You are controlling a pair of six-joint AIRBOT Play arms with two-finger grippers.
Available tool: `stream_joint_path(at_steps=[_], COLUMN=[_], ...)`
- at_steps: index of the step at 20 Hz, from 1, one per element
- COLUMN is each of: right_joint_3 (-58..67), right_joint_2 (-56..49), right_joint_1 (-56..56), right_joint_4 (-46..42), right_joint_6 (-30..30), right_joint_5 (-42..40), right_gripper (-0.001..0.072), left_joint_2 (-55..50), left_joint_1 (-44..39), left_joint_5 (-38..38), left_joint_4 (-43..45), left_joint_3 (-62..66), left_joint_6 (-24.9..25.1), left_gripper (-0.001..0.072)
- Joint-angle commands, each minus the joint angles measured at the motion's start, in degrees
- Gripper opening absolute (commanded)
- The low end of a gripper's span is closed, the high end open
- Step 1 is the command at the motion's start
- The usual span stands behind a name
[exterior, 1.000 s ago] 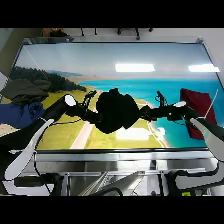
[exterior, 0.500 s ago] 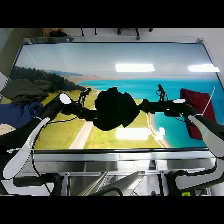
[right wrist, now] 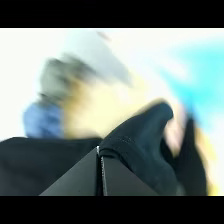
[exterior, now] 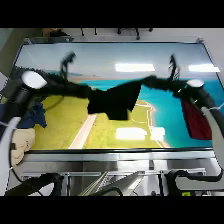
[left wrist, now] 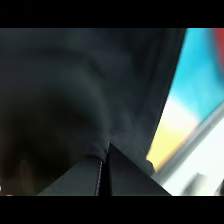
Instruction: Fold the shirts.
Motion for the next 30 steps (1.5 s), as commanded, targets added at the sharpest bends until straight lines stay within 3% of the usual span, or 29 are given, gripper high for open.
stream_joint_path(at_steps=[1,4,7,12,15,17,18,19,20,22,24,25,27,30], right_joint_3=[27.5,49.6,49.4,26.3,5.3,-8.9,-15.2,-20.7,-23.9,-23.8,-19.7,-17.3,-13.4,-12.9], right_joint_2=[5.5,7.9,12.0,12.8,12.4,11.5,10.6,9.1,7.1,2.3,-0.1,-0.2,-0.2,-0.1], right_joint_1=[-0.2,-0.2,-0.2,-0.2,0.2,0.2,0.2,0.0,-0.7,-4.3,-9.8,-12.9,-18.5,-24.6], right_joint_4=[-2.7,-16.2,-21.2,-23.0,-23.0,-23.0,-23.0,-23.1,-23.1,-23.8,-23.8,-23.9,-24.3,-28.5], right_joint_6=[2.4,9.4,12.1,18.2,17.5,15.2,13.5,11.1,9.1,8.4,8.4,8.3,8.3,8.2], right_joint_5=[9.7,9.6,10.1,17.8,19.0,15.4,11.6,6.6,2.1,-1.4,0.0,1.5,4.7,8.0], right_gripper=[0.0025,0.0025,0.0025,0.0025,0.0025,0.0025,0.0025,0.0025,0.0025,0.0025,0.0026,0.0056,0.0489,0.052], left_joint_2=[4.6,6.1,13.7,23.6,22.2,17.8,14.4,10.6,6.4,-0.9,-5.4,-6.6,-6.4,-2.1], left_joint_1=[1.6,1.6,1.6,1.6,1.6,1.6,1.6,1.9,2.9,6.3,11.4,13.8,18.5,23.5], left_joint_5=[-3.4,-3.3,-2.5,-2.9,-2.4,2.1,6.1,9.5,11.2,6.8,-5.2,-10.9,-16.8,-16.7], left_joint_4=[-0.1,0.2,4.0,10.8,10.7,10.7,10.7,10.7,10.2,10.3,10.3,10.3,10.9,10.9], left_joint_3=[29.7,50.0,41.5,4.1,-15.7,-26.2,-30.1,-32.2,-32.6,-28.6,-22.1,-19.5,-17.8,-23.8], left_joint_6=[-5.4,-8.3,-8.2,-8.2,-6.8,-3.4,-1.0,-0.5,-0.9,-0.9,-1.1,-1.8,-3.6,-3.8], left_gripper=[0.0013,0.0014,0.0014,0.0015,0.0015,0.0018,0.0125,0.0527,0.069,0.0689,0.0689,0.0689,0.0688,0.0688])
